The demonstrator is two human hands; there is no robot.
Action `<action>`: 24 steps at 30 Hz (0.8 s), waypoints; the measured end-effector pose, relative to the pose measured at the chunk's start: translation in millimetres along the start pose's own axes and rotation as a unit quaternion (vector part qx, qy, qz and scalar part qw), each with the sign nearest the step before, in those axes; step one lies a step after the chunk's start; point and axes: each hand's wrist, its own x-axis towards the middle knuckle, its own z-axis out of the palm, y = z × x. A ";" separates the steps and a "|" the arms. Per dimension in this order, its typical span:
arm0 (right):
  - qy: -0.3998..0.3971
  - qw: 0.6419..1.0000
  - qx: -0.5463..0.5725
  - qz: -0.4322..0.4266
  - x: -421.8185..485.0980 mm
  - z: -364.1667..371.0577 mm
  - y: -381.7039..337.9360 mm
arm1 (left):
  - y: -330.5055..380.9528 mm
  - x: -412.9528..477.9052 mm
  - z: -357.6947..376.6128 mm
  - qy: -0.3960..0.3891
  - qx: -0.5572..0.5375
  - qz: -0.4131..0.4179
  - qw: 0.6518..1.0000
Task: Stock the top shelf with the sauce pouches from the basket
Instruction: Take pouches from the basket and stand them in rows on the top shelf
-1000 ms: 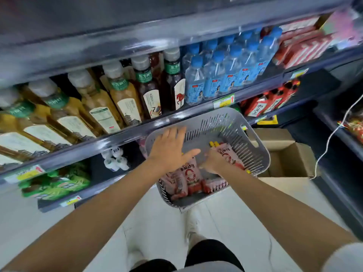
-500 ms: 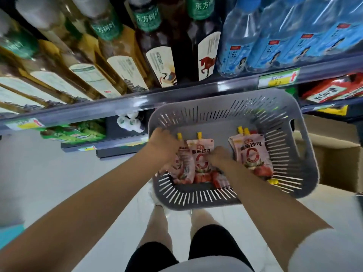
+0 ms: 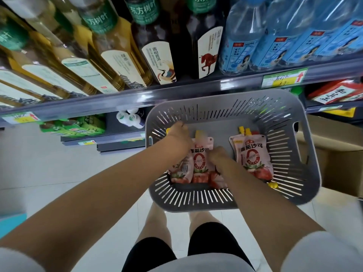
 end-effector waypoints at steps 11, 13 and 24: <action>0.114 0.977 -0.092 -0.156 -15.1 -22.4 -10.1 | -11.1 -10.8 10.8 0.169 0.036 0.085 0.981; 0.129 0.974 -0.090 -0.162 -19.3 -31.6 -8.3 | -8.5 -8.4 11.1 0.186 0.034 0.094 0.977; 0.146 0.966 -0.128 -0.170 -32.3 -91.6 7.8 | -0.5 44.7 18.0 0.210 0.005 0.169 0.963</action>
